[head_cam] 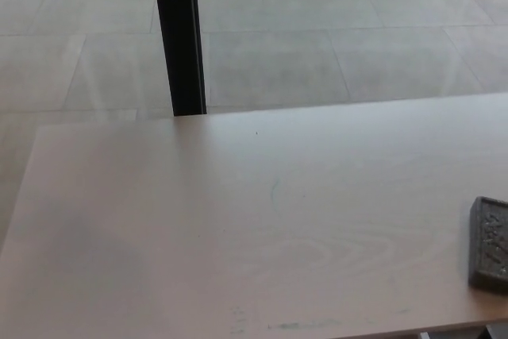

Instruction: The robot uses its right hand to hold the eraser kept in the middle of the desk and use it to wipe the desk by swiping its surface twice

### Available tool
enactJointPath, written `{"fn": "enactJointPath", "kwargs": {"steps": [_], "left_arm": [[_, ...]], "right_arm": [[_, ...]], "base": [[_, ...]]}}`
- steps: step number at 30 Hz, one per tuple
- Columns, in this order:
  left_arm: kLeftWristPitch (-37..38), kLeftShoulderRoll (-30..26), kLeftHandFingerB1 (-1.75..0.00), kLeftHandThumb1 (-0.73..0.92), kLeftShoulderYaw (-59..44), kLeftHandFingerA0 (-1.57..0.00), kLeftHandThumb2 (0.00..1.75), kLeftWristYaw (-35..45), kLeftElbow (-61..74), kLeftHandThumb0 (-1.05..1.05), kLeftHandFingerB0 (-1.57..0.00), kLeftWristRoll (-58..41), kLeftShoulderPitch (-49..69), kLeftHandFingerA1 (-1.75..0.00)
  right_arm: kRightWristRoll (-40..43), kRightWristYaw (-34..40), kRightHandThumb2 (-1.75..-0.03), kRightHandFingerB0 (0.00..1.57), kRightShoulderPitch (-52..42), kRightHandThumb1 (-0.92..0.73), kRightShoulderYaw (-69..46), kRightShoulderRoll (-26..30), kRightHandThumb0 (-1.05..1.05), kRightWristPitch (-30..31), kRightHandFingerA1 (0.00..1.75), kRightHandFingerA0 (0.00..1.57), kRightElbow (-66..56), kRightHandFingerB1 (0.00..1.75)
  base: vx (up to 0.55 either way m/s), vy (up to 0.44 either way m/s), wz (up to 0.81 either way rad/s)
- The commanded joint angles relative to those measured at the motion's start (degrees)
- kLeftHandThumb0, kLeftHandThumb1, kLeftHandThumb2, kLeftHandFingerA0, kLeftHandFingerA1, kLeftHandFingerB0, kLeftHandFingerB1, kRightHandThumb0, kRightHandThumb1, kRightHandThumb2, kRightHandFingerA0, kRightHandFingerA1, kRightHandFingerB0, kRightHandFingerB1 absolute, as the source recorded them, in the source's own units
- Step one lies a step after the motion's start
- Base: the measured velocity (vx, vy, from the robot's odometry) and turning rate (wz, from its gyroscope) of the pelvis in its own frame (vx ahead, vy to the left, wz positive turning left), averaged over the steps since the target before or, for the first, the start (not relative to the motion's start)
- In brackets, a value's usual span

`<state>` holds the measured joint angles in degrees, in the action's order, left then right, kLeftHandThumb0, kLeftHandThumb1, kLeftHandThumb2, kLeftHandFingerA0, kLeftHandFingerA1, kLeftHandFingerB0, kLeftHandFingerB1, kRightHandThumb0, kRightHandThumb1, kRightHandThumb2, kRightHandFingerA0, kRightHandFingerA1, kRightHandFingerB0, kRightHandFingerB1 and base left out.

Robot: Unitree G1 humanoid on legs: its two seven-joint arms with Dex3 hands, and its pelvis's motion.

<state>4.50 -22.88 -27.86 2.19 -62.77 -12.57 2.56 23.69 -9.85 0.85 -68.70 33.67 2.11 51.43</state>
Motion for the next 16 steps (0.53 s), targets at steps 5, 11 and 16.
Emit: {"fn": "enactJointPath", "kwargs": {"steps": [5,11,16], "left_arm": [[-0.4,-1.4,-0.61,0.70,-0.1,-0.76,0.61,-0.3,-1.0,-0.43,-0.60,-0.3,-0.1,-0.74],[0.3,-1.2,-0.64,0.72,-0.3,-0.75,0.61,-0.1,-0.5,-0.43,-0.60,-0.5,0.7,-0.75],[0.5,-1.5,-0.63,0.70,-0.8,-0.74,0.60,1.1,-1.7,-0.43,-0.59,-0.9,0.6,-0.75]], "right_arm": [[2.1,0.8,-0.64,0.40,-4.3,-0.76,5.6,-6.2,-0.71,-5.6,1.02,0.80,9.9,0.85],[4.4,0.7,-0.63,0.35,-5.3,-0.77,9.1,-7.5,-0.71,-2.5,1.13,0.76,11.1,0.91],[5.5,-0.1,-0.64,0.34,-6.0,-0.79,10.3,-8.1,-0.71,-3.0,1.12,0.79,10.8,0.90]], "base": [[0.00,0.000,0.00],[0.00,0.000,0.00],[0.00,0.000,0.00]]}}
